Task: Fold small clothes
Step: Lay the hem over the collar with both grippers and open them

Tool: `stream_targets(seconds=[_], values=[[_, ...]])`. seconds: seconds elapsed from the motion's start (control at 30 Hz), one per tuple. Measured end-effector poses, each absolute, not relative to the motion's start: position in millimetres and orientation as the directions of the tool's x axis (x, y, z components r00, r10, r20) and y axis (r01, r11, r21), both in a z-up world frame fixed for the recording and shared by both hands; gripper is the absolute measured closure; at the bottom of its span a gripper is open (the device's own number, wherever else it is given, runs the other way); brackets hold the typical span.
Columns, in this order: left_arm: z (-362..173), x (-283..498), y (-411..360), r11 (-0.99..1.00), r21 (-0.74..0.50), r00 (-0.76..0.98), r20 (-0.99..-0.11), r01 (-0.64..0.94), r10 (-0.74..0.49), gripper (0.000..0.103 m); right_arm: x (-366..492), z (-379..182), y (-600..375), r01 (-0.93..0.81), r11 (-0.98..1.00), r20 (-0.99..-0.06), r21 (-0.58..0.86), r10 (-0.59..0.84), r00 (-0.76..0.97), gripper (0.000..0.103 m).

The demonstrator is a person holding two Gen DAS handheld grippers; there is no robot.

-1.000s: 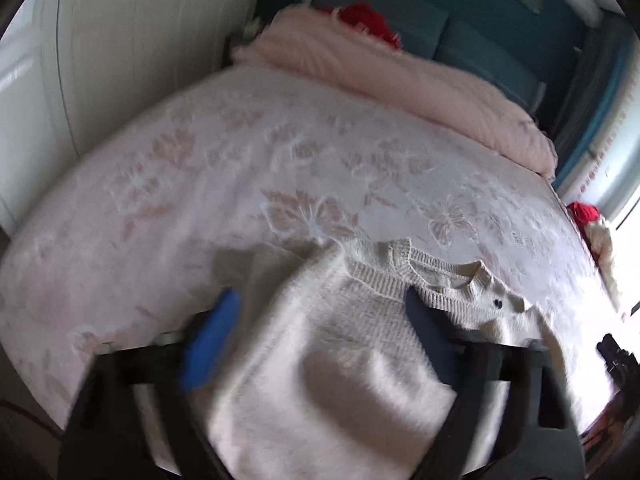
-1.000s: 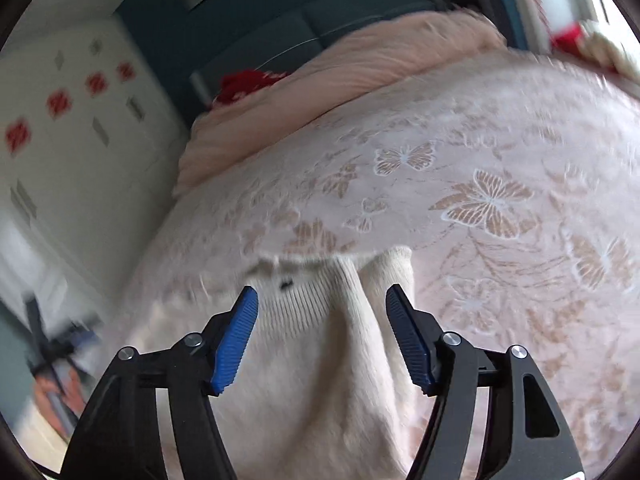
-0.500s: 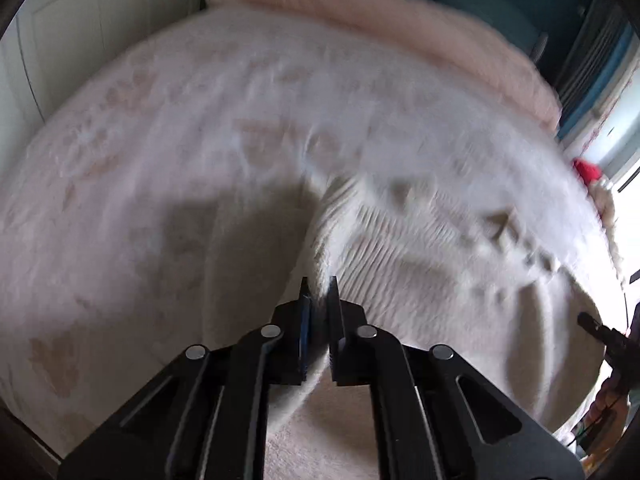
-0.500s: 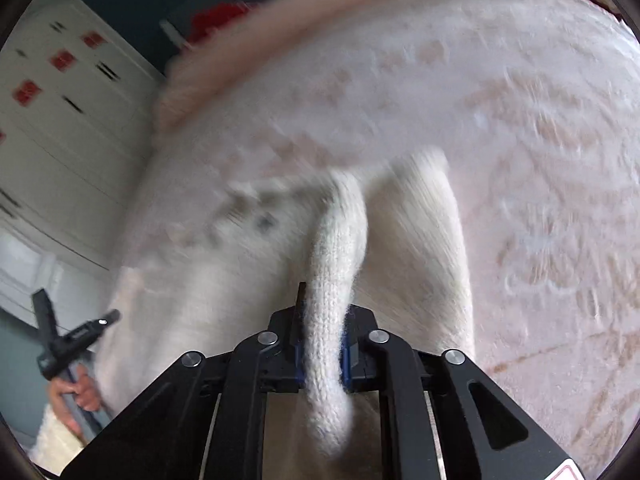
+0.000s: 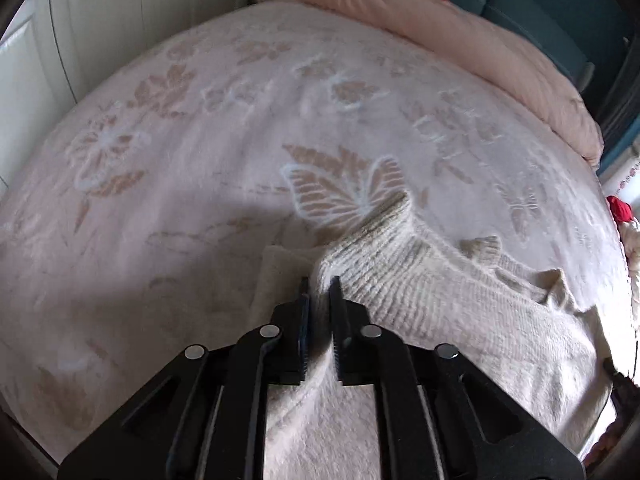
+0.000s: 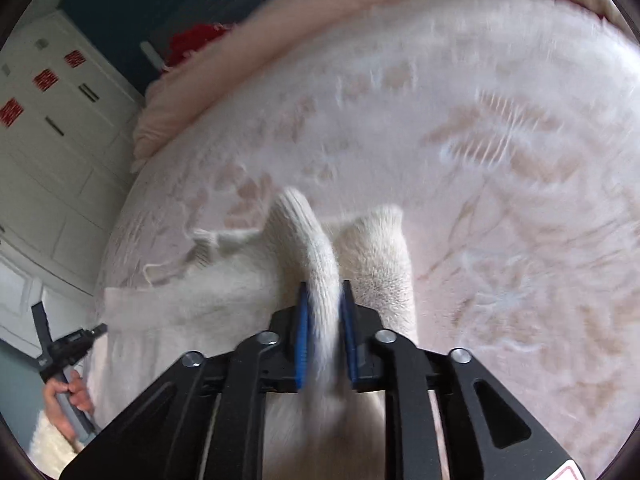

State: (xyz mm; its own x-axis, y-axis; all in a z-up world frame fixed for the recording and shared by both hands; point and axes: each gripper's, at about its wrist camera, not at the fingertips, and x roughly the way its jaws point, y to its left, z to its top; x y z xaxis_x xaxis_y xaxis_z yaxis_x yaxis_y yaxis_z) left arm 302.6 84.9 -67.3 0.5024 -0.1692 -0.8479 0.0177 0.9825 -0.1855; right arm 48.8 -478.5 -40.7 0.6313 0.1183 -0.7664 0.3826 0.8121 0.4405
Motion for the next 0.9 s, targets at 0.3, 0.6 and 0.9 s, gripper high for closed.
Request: stream_targets(seconds=[0.3,0.6,0.9], values=[[-33,211,46,0.973,-0.148,0.552,-0.804,0.176,-0.222,0.073,-11,-39,-407,0.247,0.937,-0.814,0.249,0.064,0.577,0.095],[-82,193,78,0.987,-0.14,0.475,-0.865,0.081,-0.162,0.074,-54,-34,-441,0.379,0.876,-0.798,0.298,0.01,0.603,0.061],[-85,184,89,0.998,-0.051,0.492,-0.869,0.032,-0.06,0.062,-64,-60,-439,0.414,0.826,-0.805,0.382,0.078,0.588,0.093]])
